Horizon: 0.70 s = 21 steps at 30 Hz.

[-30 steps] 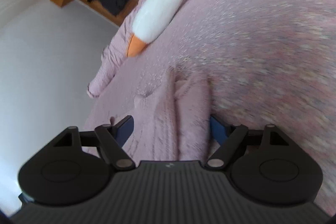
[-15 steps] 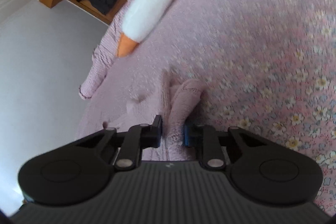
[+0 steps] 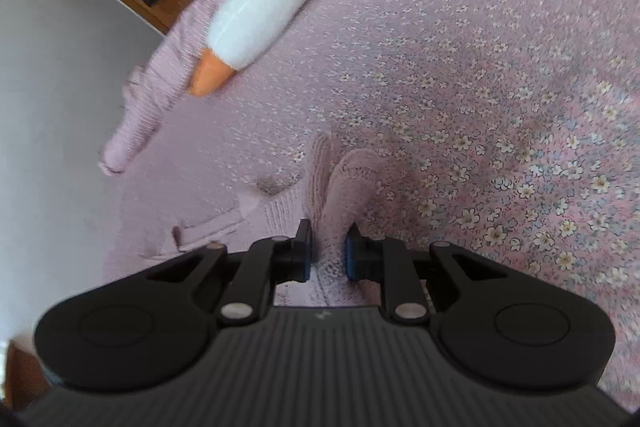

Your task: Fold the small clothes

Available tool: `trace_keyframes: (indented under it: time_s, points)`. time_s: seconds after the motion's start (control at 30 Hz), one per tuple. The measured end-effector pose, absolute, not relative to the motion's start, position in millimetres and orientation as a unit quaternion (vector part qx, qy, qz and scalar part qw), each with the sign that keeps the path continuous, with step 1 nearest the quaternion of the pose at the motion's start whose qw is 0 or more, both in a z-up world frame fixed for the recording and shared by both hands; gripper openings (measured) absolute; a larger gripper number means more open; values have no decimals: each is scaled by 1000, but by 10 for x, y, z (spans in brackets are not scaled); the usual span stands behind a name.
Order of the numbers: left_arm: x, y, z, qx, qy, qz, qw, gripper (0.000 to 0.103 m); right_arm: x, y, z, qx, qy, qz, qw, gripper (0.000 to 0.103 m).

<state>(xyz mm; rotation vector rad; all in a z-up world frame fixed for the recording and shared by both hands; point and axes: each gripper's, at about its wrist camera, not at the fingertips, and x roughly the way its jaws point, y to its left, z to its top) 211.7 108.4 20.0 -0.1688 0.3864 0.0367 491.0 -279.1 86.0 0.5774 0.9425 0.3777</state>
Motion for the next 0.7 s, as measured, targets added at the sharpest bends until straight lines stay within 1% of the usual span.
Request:
trace_keyframes:
  time_s: [0.07,0.13,0.27,0.4,0.5,0.57,0.7]
  points:
    - [2019,1109,174,-65,178,11,982,82,4910,-2684,955,254,453,167,838,19]
    - [1920,1174,192,-83,149,5,985,82,4892,-2595,1049,239,459,159,841,19]
    - [1863,1261,271,-96,142,-4,985,82,4871,-2353,1249,222,463,144,846,19]
    - [1732,1433,147,-95,135,0,986,82,4824,-2080,1417,199,469,129,851,19]
    - [1672,1551,179,-102,123,0,987,82,4771,-1831,1534,178,474,112,855,19]
    - [1676,1604,220,-103,126,5,987,82,4749,-1670,1619,165,477,100,858,19]
    - [1760,1722,209,-84,172,33,981,82,4687,-1432,1719,159,474,73,863,19]
